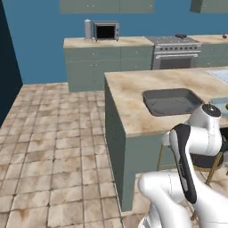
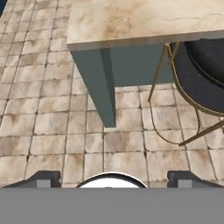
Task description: Place the cold items (bell pepper and orange) from the fridge in one tupperware on the dining counter. Place the warm items (kebab skewer and hot dog) in the stove area in another tupperware.
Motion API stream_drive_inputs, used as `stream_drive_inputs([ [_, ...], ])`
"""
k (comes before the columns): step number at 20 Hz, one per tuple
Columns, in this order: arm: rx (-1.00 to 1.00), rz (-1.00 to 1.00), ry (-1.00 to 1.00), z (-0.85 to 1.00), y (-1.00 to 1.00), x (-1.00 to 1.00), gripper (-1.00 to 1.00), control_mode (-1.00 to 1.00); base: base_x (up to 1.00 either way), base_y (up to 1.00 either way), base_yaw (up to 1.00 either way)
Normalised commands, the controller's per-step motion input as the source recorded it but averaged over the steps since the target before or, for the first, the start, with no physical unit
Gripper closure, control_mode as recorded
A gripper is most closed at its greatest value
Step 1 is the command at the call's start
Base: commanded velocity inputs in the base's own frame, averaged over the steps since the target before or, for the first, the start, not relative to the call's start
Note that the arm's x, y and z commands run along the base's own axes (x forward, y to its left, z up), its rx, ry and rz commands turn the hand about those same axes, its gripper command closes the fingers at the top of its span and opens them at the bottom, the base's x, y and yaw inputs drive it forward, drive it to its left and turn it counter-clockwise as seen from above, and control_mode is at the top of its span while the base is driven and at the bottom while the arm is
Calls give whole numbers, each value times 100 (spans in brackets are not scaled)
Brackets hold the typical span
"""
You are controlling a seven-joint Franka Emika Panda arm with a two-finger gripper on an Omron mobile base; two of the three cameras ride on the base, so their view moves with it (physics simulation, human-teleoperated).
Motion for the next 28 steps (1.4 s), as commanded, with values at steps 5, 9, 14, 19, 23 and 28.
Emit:
stream_drive_inputs([
  [5, 0, 0, 0, 0, 0, 0, -100, 100, 6, 100, 0],
  [9, 0, 0, 0, 0, 0, 0, -100, 100, 30, 100, -2],
  [14, 0, 0, 0, 0, 0, 0, -100, 100, 61, 100, -6],
  [19, 0, 0, 0, 0, 0, 0, -100, 100, 96, 100, -22],
  [23, 0, 0, 0, 0, 0, 0, -100, 100, 100, 74, -31],
  [28, 0, 0, 0, 0, 0, 0, -100, 100, 100, 25, -32],
])
